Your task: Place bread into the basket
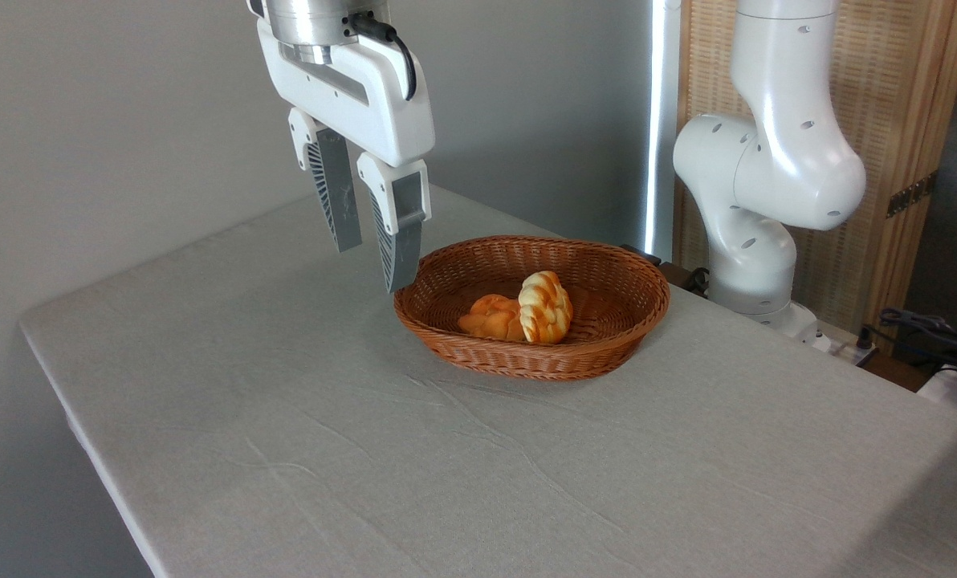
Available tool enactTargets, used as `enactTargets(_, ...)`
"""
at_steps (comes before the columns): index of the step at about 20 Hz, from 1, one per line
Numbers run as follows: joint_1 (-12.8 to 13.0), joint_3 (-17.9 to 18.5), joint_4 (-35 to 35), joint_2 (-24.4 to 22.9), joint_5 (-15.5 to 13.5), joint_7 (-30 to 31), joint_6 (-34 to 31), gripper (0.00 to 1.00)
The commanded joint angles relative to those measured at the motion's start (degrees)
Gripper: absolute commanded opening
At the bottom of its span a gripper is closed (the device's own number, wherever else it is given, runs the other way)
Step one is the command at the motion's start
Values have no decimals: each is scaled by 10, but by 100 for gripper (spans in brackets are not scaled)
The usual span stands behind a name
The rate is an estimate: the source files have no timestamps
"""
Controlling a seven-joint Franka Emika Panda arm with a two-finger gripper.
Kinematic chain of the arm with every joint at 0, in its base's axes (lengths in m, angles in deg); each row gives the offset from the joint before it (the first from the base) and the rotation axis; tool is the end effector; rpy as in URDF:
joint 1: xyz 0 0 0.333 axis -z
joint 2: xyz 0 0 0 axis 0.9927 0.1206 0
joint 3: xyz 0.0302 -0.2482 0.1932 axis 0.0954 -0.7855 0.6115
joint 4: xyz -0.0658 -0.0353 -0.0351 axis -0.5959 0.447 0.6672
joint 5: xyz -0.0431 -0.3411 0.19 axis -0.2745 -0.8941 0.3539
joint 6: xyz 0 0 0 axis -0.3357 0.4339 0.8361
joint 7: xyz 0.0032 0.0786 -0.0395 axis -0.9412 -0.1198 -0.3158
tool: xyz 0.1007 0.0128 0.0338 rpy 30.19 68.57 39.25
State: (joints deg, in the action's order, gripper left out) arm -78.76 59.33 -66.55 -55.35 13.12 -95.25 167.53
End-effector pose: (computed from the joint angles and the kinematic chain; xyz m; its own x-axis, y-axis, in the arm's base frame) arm 0.5408 -0.0312 0.6298 0.6810 -0.7276 0.0830 -0.7317 -0.6807 0.0366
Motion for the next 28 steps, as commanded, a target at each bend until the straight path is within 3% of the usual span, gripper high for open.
enactTargets(1, 18, 20, 16, 8, 11, 2, -13, 100)
enactTargets(5, 18, 12, 16, 9, 46, 1, -17, 100)
enactTargets(28, 10, -5, 16, 10, 46, 1, -20, 100)
